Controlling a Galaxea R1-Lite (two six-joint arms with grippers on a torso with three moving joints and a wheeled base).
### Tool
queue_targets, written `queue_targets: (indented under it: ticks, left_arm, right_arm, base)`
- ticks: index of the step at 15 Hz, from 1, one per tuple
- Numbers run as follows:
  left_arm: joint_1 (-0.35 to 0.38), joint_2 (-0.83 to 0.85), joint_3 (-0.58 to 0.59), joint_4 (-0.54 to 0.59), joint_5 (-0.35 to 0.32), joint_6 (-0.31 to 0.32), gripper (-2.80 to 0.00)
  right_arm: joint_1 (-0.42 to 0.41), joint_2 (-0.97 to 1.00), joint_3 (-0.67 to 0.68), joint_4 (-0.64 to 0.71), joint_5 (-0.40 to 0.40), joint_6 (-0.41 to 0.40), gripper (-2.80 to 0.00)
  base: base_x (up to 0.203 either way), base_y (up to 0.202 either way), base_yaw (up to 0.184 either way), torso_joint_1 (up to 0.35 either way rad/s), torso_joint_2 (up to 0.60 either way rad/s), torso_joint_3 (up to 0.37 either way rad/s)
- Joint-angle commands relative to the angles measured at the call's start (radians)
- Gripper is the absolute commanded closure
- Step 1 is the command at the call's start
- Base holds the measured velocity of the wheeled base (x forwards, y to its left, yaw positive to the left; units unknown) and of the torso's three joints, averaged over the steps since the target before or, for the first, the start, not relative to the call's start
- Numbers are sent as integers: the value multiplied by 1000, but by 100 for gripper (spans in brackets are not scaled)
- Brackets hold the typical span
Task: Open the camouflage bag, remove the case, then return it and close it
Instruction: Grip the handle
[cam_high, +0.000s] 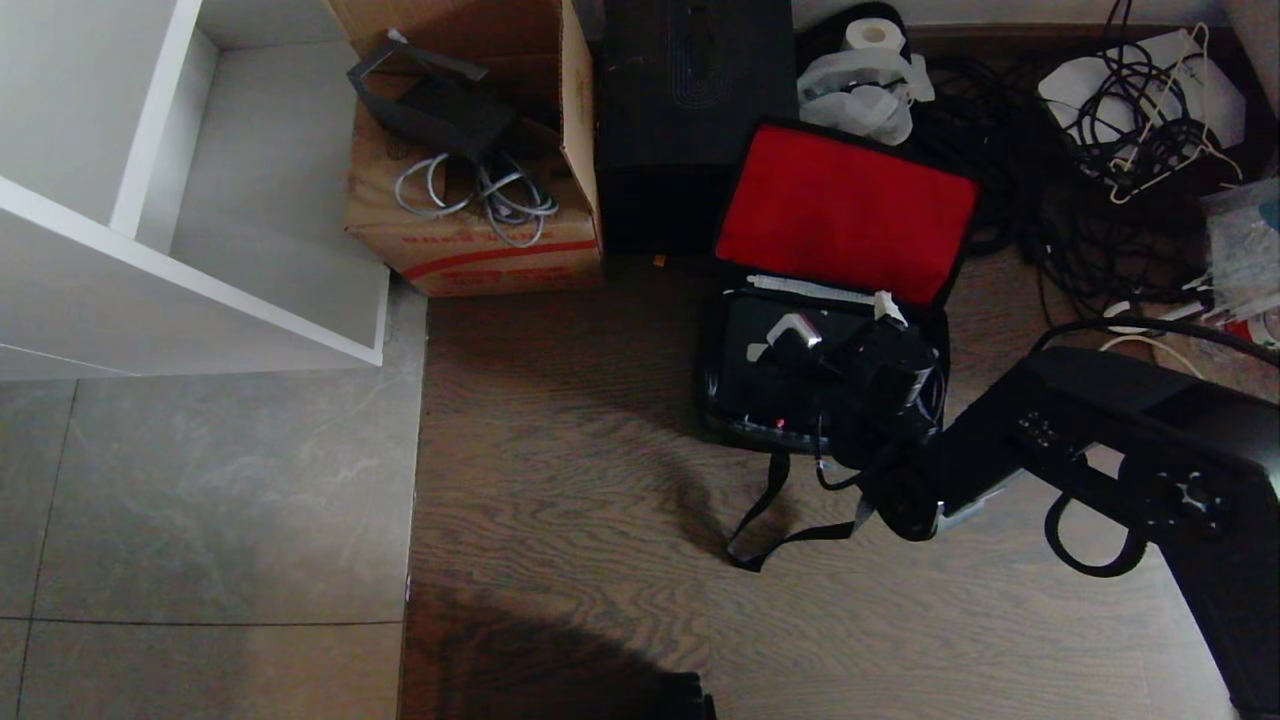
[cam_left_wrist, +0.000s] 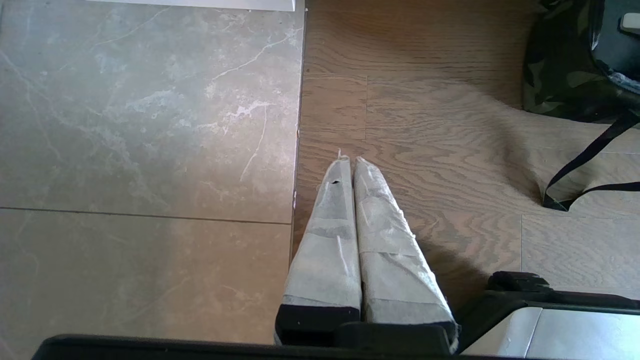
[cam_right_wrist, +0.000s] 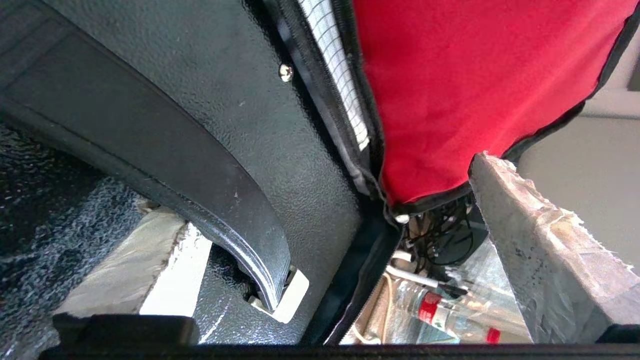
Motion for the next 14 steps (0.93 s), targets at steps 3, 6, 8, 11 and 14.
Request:
queue_targets:
  ticks: [3, 6, 8, 11, 14]
  left_arm:
    - [1, 0, 0, 0, 0, -1, 0]
    - [1, 0, 1, 0, 0, -1, 0]
    - [1, 0, 2, 0, 0, -1, 0]
    - [1, 0, 1, 0, 0, -1, 0]
    - [1, 0, 0, 0, 0, -1, 0]
  right_arm:
    - [1, 17, 24, 4, 1, 25, 0]
    - [2, 35, 24, 5, -2, 47, 0]
    - [2, 39, 26, 7, -2, 49, 0]
    - [13, 34, 52, 25, -4, 53, 0]
    - [44, 6, 110, 53, -19, 101, 0]
  base:
    - [0, 0, 0, 0, 0, 0]
    - [0, 0, 0, 0, 0, 0]
    - [0, 0, 0, 0, 0, 0]
    - [0, 0, 0, 0, 0, 0]
    - [0, 0, 0, 0, 0, 0]
